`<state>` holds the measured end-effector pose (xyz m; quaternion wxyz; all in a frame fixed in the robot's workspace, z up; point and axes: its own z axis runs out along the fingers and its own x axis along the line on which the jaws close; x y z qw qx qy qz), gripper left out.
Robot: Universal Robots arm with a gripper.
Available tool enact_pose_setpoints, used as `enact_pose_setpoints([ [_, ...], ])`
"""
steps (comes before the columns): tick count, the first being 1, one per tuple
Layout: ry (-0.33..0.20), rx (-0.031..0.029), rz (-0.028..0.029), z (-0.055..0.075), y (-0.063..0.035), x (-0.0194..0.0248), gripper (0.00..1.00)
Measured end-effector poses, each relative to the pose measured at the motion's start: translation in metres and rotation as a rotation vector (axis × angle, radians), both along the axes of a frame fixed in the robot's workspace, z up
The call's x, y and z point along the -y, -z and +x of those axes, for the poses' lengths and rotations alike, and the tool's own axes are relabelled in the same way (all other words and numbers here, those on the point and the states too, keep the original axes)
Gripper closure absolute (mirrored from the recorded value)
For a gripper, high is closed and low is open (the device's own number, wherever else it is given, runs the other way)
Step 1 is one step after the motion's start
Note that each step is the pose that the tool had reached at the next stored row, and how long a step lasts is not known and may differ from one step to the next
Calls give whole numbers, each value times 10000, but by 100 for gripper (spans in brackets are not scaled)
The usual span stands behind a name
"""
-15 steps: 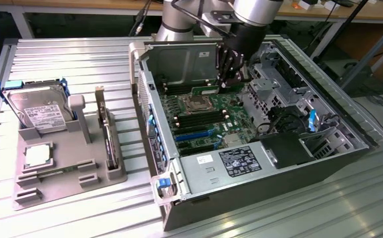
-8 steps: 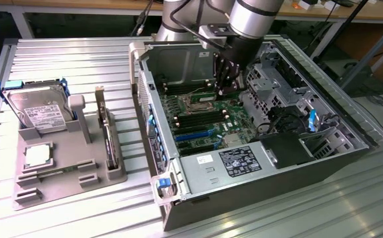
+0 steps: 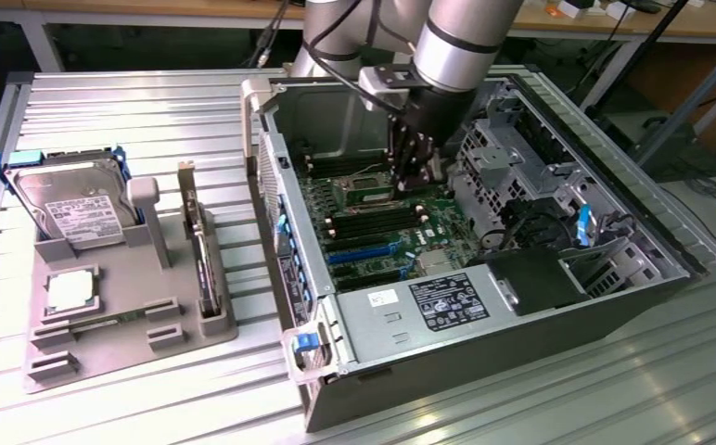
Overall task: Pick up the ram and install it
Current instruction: 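Insert the ram into the slot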
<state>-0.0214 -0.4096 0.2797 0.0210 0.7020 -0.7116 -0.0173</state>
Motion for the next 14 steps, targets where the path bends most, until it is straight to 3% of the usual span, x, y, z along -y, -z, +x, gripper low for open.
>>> enact_pose_setpoints([
  [6, 0, 0, 1, -24, 152, 0, 86],
  [12, -21, 0, 1, -18, 393, -6, 86],
  [14, -20, 0, -3, -16, 416, -7, 86],
])
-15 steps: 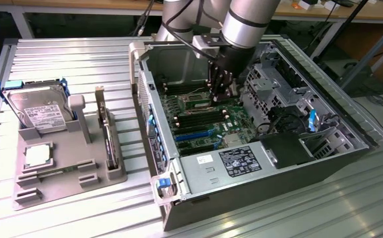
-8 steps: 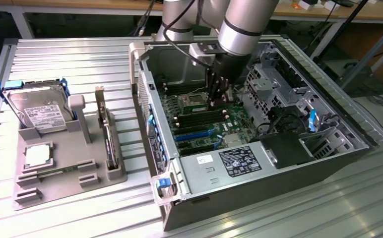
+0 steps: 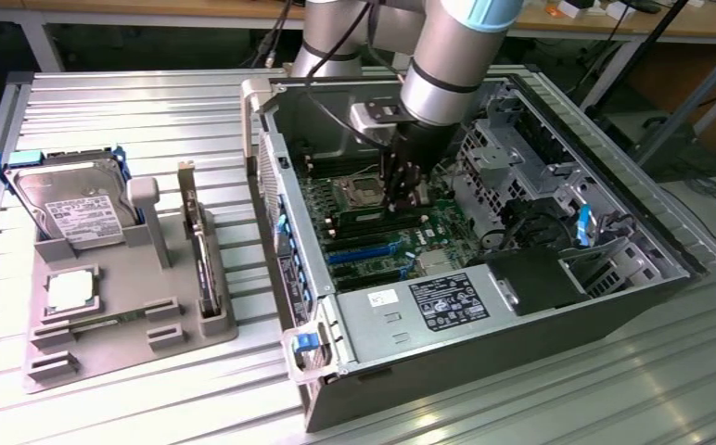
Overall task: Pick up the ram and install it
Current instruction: 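Insert the ram into the slot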
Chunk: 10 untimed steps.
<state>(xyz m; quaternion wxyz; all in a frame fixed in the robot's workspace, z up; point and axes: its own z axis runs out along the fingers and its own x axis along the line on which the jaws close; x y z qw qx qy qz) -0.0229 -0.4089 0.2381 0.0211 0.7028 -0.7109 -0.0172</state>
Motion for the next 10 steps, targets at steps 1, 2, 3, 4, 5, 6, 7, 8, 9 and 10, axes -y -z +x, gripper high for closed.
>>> enact_pose_setpoints([
  [1, -1, 0, 1, 0, 2, -1, 86],
  [2, -1, 1, 2, 1, 23, -1, 86],
  [3, -1, 0, 1, 0, 43, -1, 86],
  [4, -1, 0, 1, 1, 61, -1, 86],
  [5, -1, 1, 1, 0, 69, -1, 86],
  [6, -1, 0, 1, 0, 76, -2, 86],
  [7, -1, 0, 1, 0, 85, -4, 86],
  [8, 0, 0, 1, 0, 87, -9, 86],
  [9, -2, 0, 1, 0, 88, -12, 86],
  [10, -1, 0, 2, 0, 92, -12, 86],
])
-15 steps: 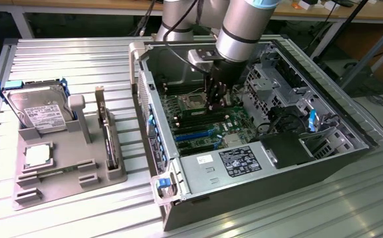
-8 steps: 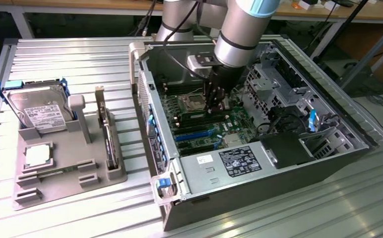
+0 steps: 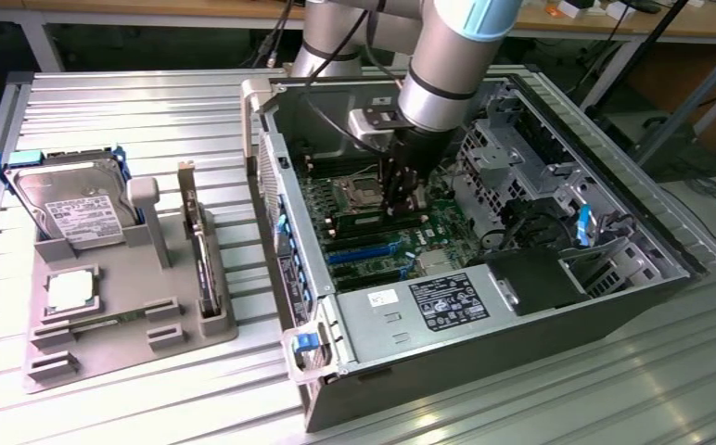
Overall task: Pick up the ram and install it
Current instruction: 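Insert the ram into the slot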
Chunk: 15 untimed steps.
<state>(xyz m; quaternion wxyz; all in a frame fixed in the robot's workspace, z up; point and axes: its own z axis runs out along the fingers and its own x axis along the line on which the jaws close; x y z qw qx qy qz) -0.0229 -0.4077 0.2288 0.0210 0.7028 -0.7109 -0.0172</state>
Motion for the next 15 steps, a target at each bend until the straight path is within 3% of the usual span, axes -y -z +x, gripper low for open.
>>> enact_pose_setpoints([
  [8, 0, -1, -1, 0, 53, 15, 86],
  [15, 1, -1, -17, 6, 6, 5, 86],
])
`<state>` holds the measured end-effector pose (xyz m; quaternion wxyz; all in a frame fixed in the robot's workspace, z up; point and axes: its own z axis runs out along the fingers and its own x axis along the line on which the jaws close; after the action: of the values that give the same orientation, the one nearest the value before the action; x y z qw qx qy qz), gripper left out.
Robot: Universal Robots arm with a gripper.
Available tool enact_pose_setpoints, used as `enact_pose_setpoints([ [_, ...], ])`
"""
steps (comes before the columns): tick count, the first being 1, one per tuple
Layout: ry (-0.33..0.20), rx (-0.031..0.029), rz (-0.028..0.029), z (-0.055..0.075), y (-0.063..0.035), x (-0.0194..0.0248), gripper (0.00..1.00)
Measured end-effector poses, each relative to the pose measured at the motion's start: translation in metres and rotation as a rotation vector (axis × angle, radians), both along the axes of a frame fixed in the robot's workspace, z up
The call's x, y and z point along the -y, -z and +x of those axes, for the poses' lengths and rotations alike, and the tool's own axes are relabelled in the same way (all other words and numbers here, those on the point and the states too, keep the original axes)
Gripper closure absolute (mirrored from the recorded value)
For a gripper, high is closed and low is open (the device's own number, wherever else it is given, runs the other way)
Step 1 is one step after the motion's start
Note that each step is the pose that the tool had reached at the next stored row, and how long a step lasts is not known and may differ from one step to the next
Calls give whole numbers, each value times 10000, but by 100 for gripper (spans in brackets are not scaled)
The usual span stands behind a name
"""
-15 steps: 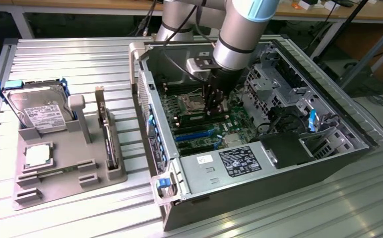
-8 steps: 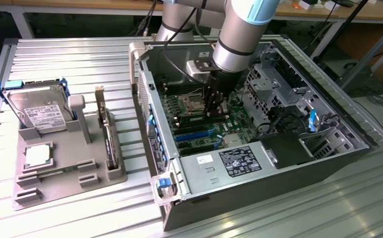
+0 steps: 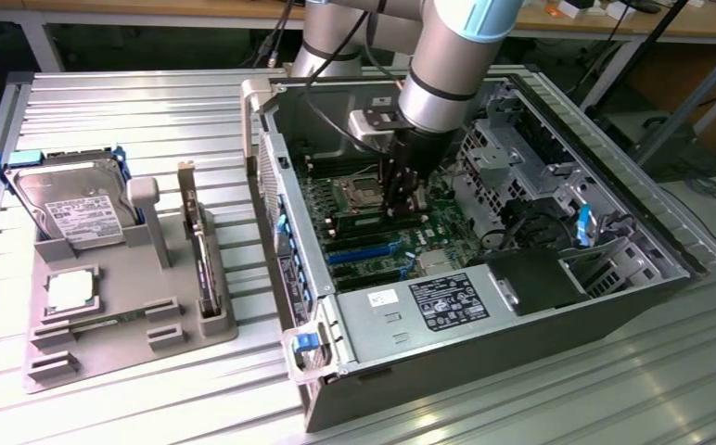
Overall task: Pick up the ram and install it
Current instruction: 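Insert the ram into the slot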
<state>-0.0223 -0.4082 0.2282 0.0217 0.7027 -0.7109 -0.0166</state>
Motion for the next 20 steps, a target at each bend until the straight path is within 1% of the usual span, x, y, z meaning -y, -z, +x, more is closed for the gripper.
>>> enact_pose_setpoints([
  [3, -2, 9, 17, 1, 2, -4, 86],
  [6, -1, 8, 17, 1, 27, -4, 86],
  [14, -1, 8, 16, 15, 35, -3, 86],
  [17, 0, 8, 61, 71, 36, -4, 86],
  [20, -3, 8, 64, 72, 36, -2, 86],
])
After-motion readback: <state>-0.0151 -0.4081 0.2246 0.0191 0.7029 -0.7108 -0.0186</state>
